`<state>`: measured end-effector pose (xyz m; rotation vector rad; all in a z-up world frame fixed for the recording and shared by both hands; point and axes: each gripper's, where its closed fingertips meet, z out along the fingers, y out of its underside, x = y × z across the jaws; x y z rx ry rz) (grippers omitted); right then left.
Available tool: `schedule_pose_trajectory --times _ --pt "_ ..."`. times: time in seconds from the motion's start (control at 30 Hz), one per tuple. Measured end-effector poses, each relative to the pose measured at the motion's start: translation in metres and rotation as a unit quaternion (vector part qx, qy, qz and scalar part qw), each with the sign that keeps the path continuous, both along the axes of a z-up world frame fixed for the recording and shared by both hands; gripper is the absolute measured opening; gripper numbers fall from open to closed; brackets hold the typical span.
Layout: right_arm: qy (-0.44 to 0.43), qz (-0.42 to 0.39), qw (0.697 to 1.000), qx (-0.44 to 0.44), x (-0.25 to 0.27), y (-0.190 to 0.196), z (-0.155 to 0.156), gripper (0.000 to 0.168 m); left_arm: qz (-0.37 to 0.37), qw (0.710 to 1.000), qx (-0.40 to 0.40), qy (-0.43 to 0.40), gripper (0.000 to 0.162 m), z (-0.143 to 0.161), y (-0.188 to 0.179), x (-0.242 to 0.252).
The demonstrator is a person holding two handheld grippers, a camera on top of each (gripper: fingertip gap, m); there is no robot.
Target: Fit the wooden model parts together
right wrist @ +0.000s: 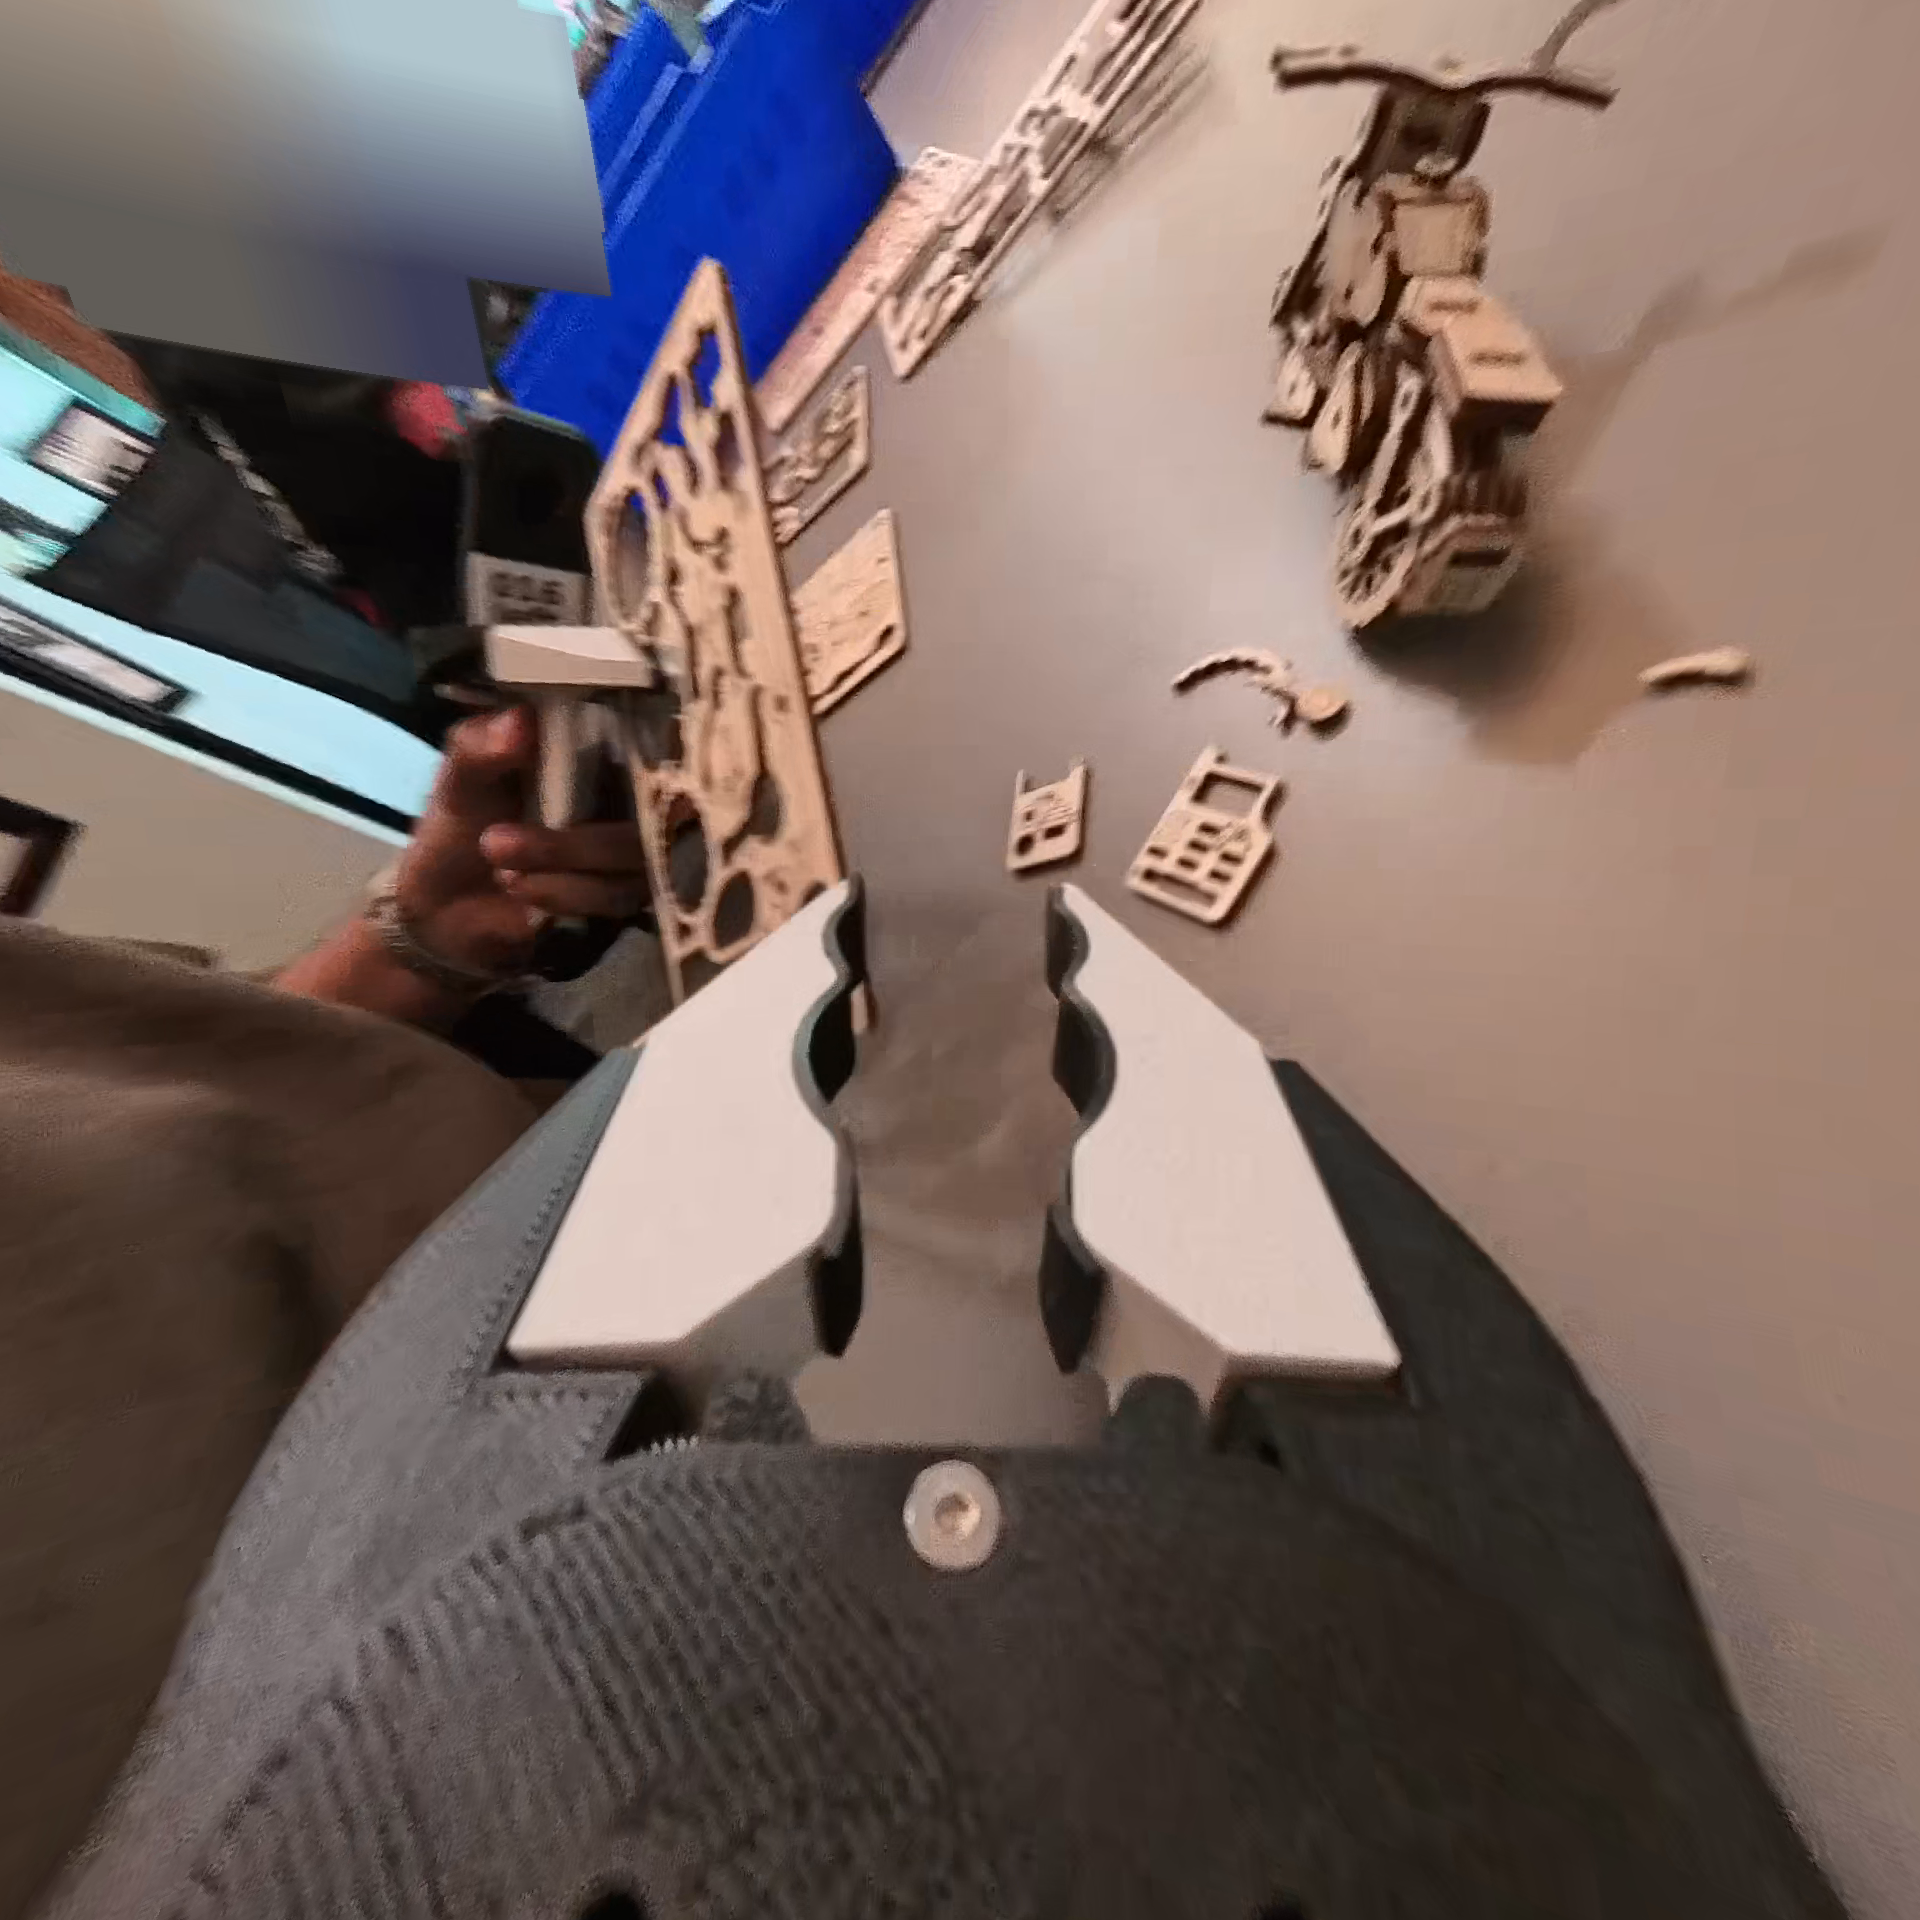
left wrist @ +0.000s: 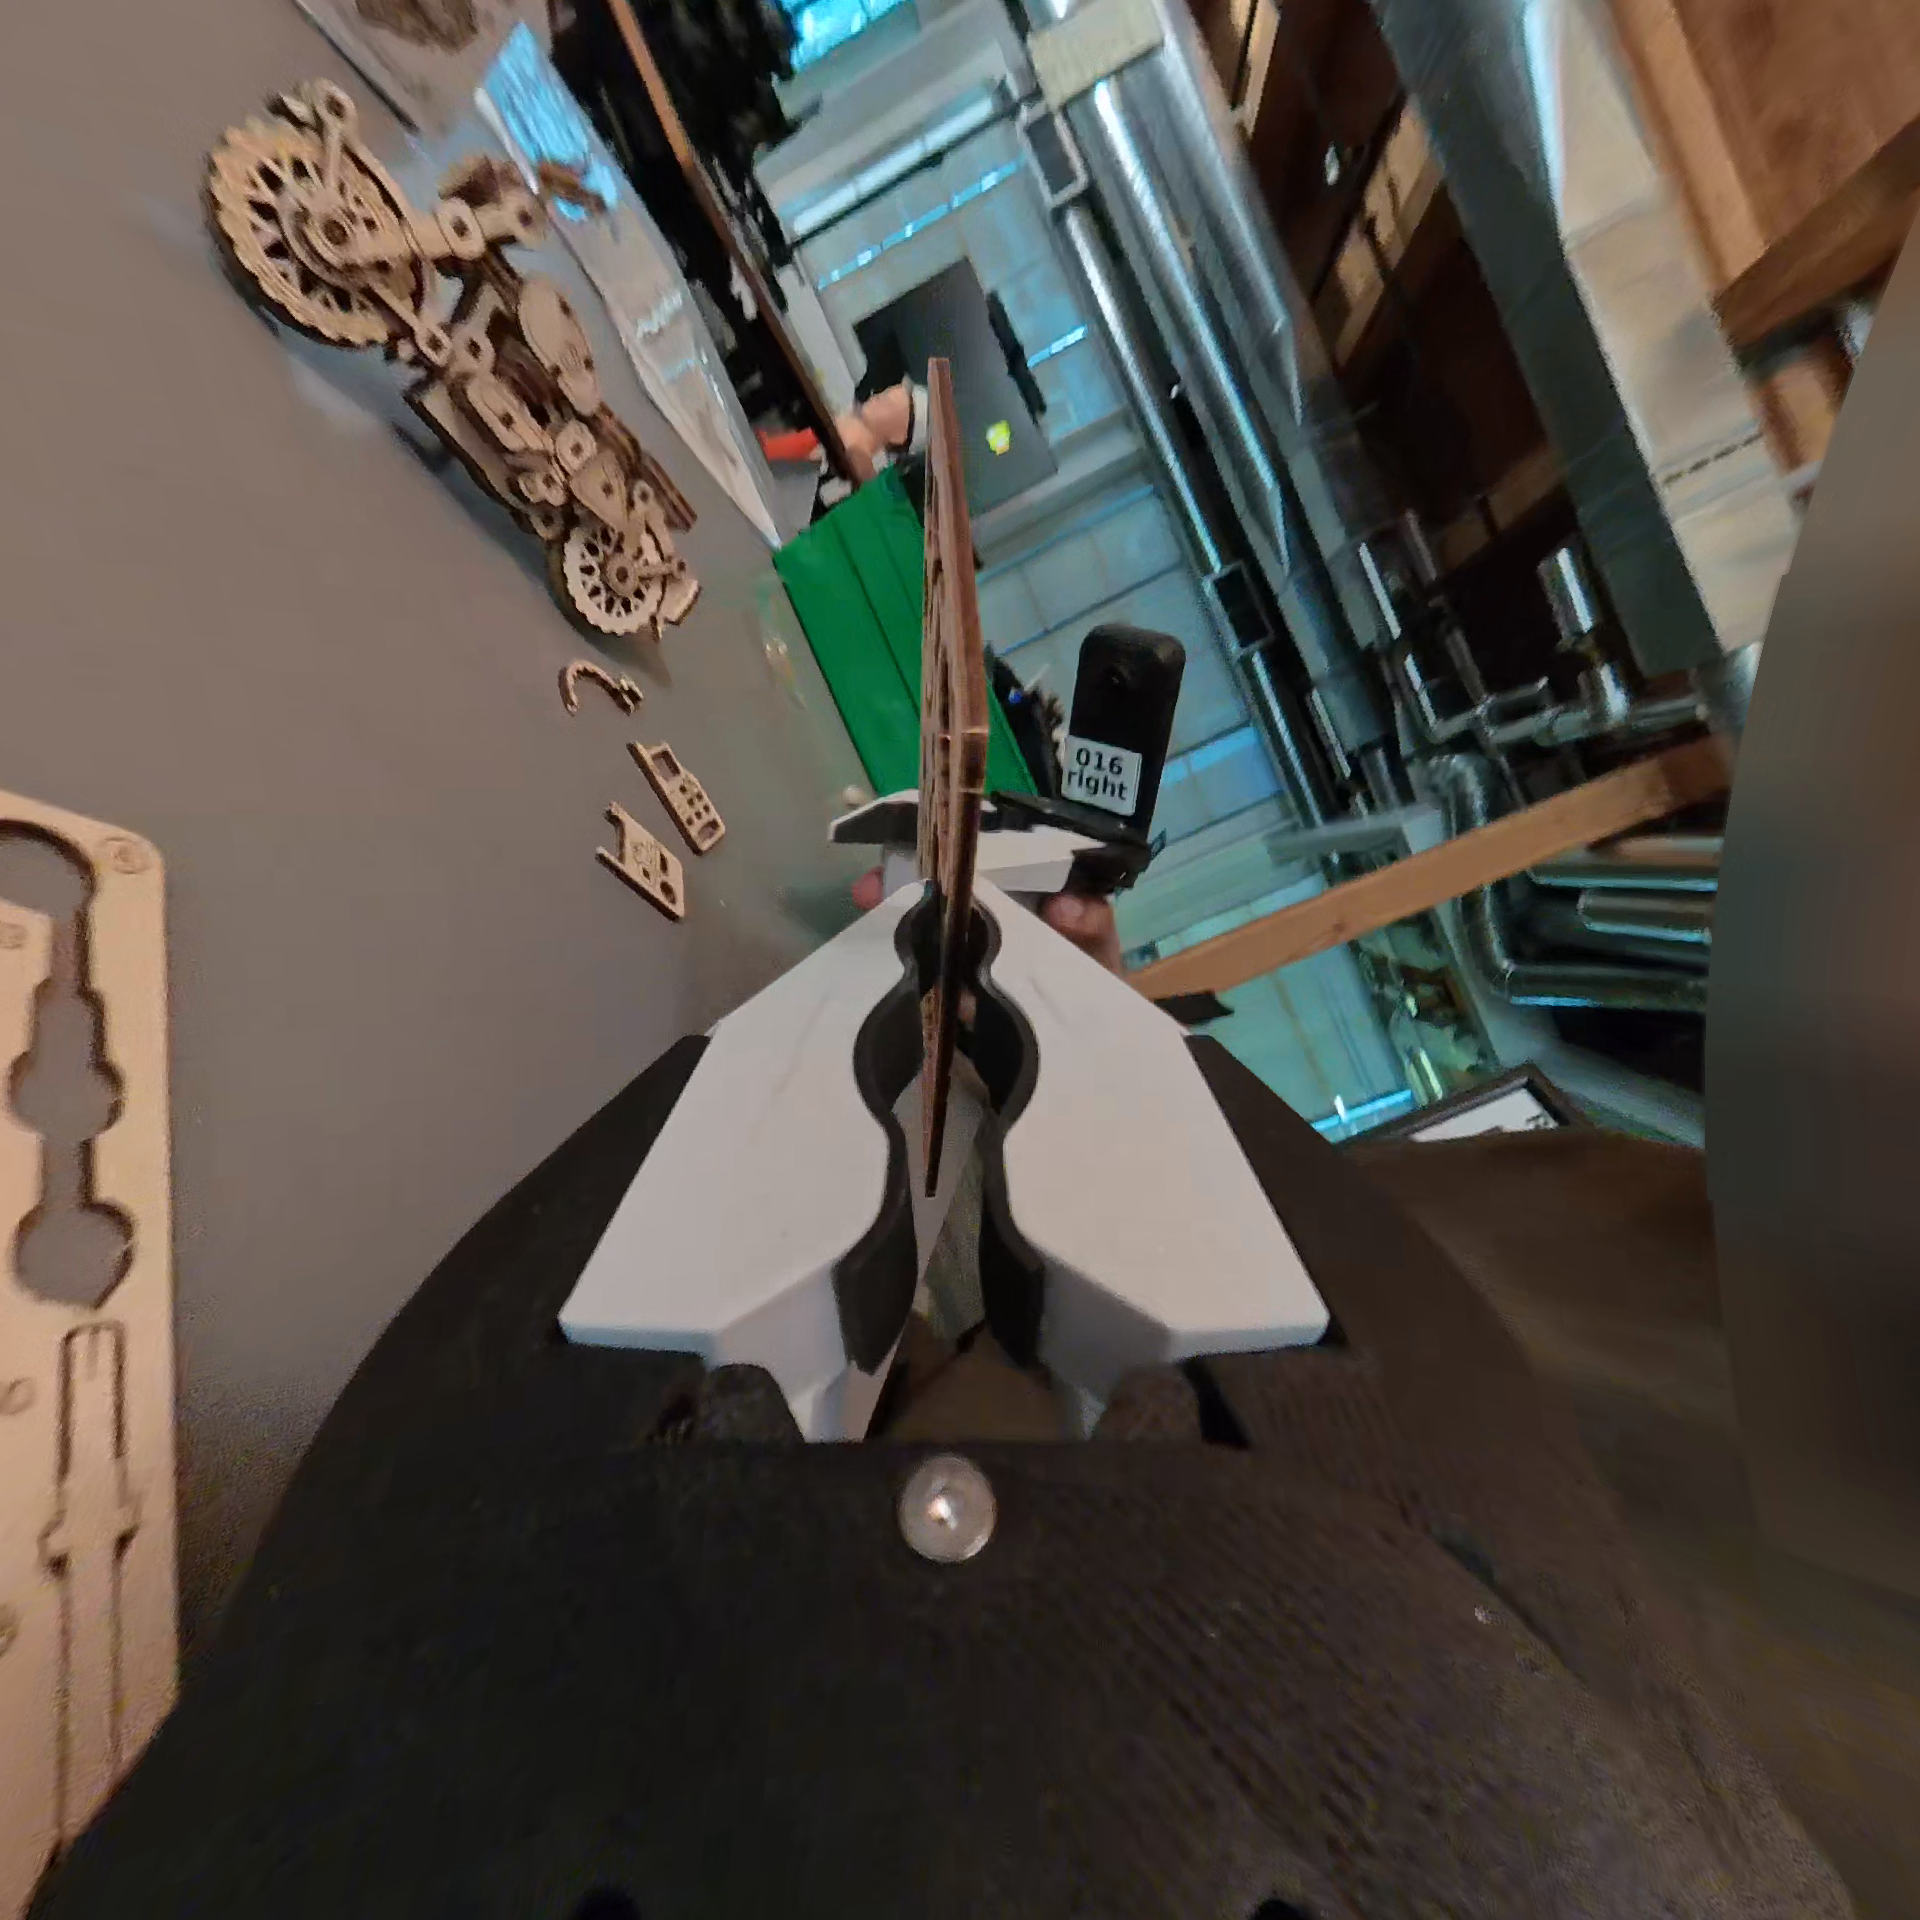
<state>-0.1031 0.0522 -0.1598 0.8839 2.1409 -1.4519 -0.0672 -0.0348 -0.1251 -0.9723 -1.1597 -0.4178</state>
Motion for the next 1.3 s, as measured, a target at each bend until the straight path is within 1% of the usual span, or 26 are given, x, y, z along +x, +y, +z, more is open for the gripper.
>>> schedule_pose_trajectory --times 0.1,0.17,0.27,0.33,0.43,0.5,0.53,0.63,0.67,0.83,0.97,1.0,1.07,1.17,1.3 --pt "-0.029 0.001 0.999 -0.029 0.007 0.008 0.005 0.036 -0.045 0.999 -0.025 -0.005 0.000 -0.005 0.019 -0.002" --pt "-0.031 0.007 0.999 -0.027 0.012 0.012 0.004 0.036 -0.082 0.996 -0.031 -0.011 0.000 -0.006 0.034 -0.003" --pt "-0.019 -0.005 1.000 -0.012 0.009 0.020 -0.003 0.026 -0.129 0.990 -0.051 -0.022 0.000 -0.012 0.055 -0.007" --pt "-0.036 -0.019 0.999 -0.028 0.007 0.023 -0.002 0.007 -0.137 0.988 -0.066 -0.026 0.000 -0.016 0.062 -0.016" --pt "-0.091 -0.029 0.993 -0.065 0.005 0.025 0.000 0.004 -0.109 0.992 -0.053 -0.031 0.001 -0.014 0.061 -0.037" --pt "-0.115 -0.035 0.988 -0.097 0.004 0.022 0.007 0.001 -0.100 0.994 -0.040 -0.023 0.029 -0.012 0.062 -0.044" --pt "-0.119 -0.036 0.987 -0.105 0.004 0.021 0.009 0.001 -0.101 0.994 -0.041 -0.021 0.038 -0.013 0.064 -0.042" --pt "-0.112 -0.042 0.987 -0.108 0.003 0.017 0.010 0.001 -0.096 0.994 -0.052 -0.022 0.043 -0.023 0.064 -0.036" --pt "-0.111 -0.042 0.987 -0.112 0.003 0.015 0.012 0.001 -0.095 0.994 -0.040 -0.022 0.044 -0.020 0.062 -0.034" --pt "-0.135 -0.041 0.979 -0.149 0.005 0.008 0.021 0.000 -0.091 0.996 -0.023 -0.014 0.043 -0.015 0.058 -0.031" --pt "-0.145 -0.045 0.974 -0.166 0.005 0.005 0.025 0.000 -0.113 0.993 -0.018 -0.013 0.039 -0.014 0.063 -0.024" --pt "-0.145 -0.045 0.974 -0.169 0.005 0.004 0.025 0.000 -0.119 0.993 -0.017 -0.011 0.037 -0.014 0.066 -0.022" --pt "-0.147 -0.039 0.973 -0.172 0.008 0.002 0.026 0.000 -0.134 0.991 -0.017 -0.007 0.021 -0.013 0.070 -0.017" --pt "-0.147 -0.031 0.973 -0.174 0.011 -0.001 0.026 0.001 -0.145 0.989 -0.022 0.001 0.001 -0.012 0.074 -0.012" --pt "-0.137 -0.026 0.976 -0.168 0.013 -0.002 0.024 0.002 -0.148 0.989 -0.019 0.001 0.000 -0.012 0.074 -0.011"
